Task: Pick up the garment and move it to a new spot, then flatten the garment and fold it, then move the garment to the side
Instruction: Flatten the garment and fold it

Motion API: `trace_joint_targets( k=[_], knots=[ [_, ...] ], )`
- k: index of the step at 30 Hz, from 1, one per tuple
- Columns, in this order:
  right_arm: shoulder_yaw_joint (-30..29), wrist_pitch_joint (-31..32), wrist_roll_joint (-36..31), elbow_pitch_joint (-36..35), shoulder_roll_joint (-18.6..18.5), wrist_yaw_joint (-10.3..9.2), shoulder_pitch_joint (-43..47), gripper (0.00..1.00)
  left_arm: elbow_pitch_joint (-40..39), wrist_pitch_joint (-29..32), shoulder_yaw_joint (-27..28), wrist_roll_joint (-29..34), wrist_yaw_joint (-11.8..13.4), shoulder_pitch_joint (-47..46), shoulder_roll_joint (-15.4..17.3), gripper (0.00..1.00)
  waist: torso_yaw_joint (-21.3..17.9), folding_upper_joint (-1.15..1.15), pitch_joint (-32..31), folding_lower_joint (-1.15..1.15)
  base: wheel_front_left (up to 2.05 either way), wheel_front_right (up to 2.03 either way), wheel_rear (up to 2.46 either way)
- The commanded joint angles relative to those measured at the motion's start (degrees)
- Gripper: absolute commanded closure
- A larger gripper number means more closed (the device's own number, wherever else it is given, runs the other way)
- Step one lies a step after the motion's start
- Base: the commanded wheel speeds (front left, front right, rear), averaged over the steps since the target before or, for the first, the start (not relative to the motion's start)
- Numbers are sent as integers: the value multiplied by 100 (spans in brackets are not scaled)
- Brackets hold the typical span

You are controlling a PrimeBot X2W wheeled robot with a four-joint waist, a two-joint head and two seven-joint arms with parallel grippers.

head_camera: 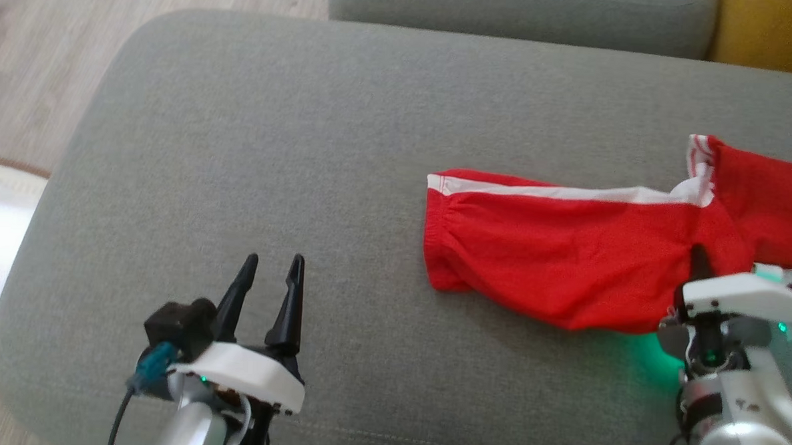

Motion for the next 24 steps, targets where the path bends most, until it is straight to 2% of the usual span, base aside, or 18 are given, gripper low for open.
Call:
trace_joint_targets(
  k=[1,10,20,23,24],
  knots=[
    [300,-155,207,-277,55,-4,-18,100,-155,-69,240,66,-32,-89,37,0,-100,0,-109,0,0,0,0],
    [946,-586,588,-797,55,-4,235,100,-132,-69,182,121,-87,15,37,0,-51,0,-142,0,0,0,0],
    [1443,-1010,376,-1399,55,-4,404,100,-77,-69,137,151,-93,12,37,0,146,0,-184,0,0,0,0],
    [1817,-1011,406,-1714,55,-4,464,100,-61,-69,130,155,-100,30,37,0,188,0,-199,0,0,0,0],
    [2137,-1008,416,-1949,55,-4,541,100,-50,-69,123,153,-101,37,37,0,212,0,-214,0,0,0,0]
  ],
)
